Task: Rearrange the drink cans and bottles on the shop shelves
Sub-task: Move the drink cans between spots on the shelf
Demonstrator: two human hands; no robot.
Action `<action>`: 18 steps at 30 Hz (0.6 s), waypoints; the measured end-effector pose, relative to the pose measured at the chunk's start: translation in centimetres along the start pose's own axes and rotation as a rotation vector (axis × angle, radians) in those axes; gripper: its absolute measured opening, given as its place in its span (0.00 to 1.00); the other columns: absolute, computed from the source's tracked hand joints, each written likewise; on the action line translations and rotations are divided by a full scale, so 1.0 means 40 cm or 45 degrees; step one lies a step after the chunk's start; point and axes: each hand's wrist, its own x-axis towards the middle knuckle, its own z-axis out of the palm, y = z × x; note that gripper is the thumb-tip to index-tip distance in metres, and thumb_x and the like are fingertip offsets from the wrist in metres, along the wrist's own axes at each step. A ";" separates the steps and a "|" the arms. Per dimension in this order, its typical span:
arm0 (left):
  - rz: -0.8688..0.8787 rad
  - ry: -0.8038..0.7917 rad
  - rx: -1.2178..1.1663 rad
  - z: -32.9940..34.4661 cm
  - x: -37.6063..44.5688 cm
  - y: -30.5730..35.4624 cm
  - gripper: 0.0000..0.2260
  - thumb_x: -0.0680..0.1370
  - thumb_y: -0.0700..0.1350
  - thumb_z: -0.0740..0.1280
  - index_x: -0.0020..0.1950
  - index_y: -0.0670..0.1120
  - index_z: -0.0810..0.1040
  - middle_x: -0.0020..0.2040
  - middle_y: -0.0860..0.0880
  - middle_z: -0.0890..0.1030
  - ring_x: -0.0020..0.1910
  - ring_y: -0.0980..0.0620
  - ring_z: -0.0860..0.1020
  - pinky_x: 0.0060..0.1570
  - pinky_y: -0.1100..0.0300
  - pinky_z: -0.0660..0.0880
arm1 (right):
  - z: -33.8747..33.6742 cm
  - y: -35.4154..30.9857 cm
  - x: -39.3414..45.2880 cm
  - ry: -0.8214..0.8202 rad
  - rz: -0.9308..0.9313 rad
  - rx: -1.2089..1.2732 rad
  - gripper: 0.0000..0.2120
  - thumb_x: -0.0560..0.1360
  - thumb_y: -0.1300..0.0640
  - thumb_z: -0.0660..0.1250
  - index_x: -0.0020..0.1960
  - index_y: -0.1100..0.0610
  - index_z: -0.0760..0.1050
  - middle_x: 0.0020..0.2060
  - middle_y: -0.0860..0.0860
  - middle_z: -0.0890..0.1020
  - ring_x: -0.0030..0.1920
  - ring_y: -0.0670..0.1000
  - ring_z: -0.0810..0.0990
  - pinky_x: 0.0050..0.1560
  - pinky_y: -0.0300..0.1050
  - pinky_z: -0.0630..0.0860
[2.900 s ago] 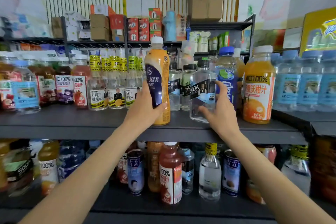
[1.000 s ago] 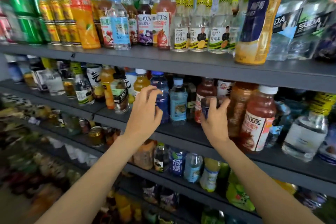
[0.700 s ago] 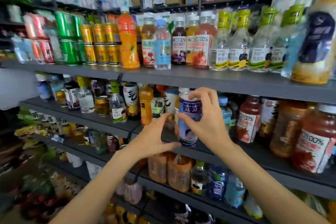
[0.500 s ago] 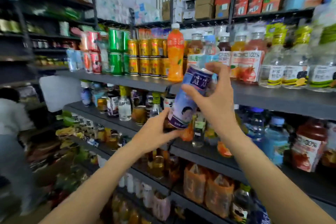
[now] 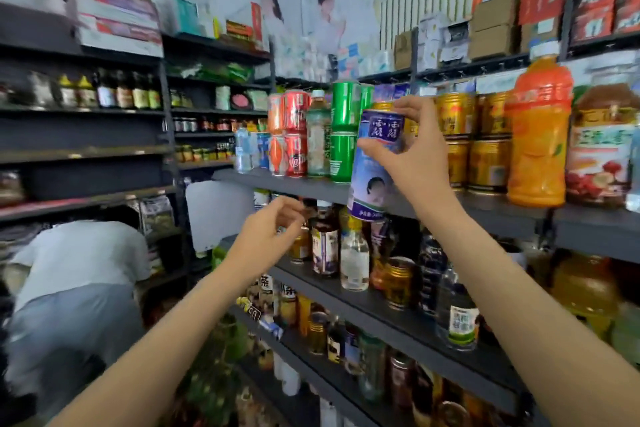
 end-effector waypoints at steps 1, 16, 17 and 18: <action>-0.023 0.011 0.010 -0.008 0.038 -0.043 0.06 0.78 0.41 0.64 0.53 0.50 0.72 0.46 0.53 0.80 0.48 0.56 0.78 0.52 0.61 0.74 | 0.034 0.033 0.022 -0.009 0.008 -0.009 0.24 0.67 0.57 0.76 0.56 0.52 0.66 0.53 0.47 0.73 0.55 0.47 0.75 0.57 0.47 0.76; 0.104 -0.143 -0.434 -0.036 0.449 -0.526 0.26 0.68 0.61 0.67 0.63 0.54 0.69 0.56 0.56 0.79 0.54 0.60 0.77 0.52 0.65 0.74 | 0.630 0.361 0.227 -0.212 -0.058 -0.042 0.22 0.65 0.58 0.77 0.46 0.45 0.65 0.52 0.55 0.76 0.47 0.48 0.78 0.45 0.33 0.75; 0.115 -0.142 -0.444 -0.046 0.478 -0.570 0.23 0.69 0.59 0.68 0.62 0.54 0.70 0.56 0.55 0.79 0.54 0.59 0.77 0.53 0.64 0.74 | 0.674 0.383 0.238 -0.210 -0.054 -0.063 0.22 0.66 0.58 0.77 0.46 0.45 0.65 0.52 0.55 0.76 0.48 0.49 0.78 0.45 0.35 0.76; 0.130 -0.139 -0.430 -0.059 0.508 -0.614 0.21 0.71 0.57 0.68 0.62 0.54 0.70 0.56 0.55 0.79 0.53 0.59 0.77 0.52 0.64 0.74 | 0.718 0.405 0.250 -0.213 -0.043 -0.093 0.22 0.66 0.58 0.77 0.46 0.45 0.65 0.52 0.55 0.76 0.49 0.51 0.78 0.46 0.38 0.76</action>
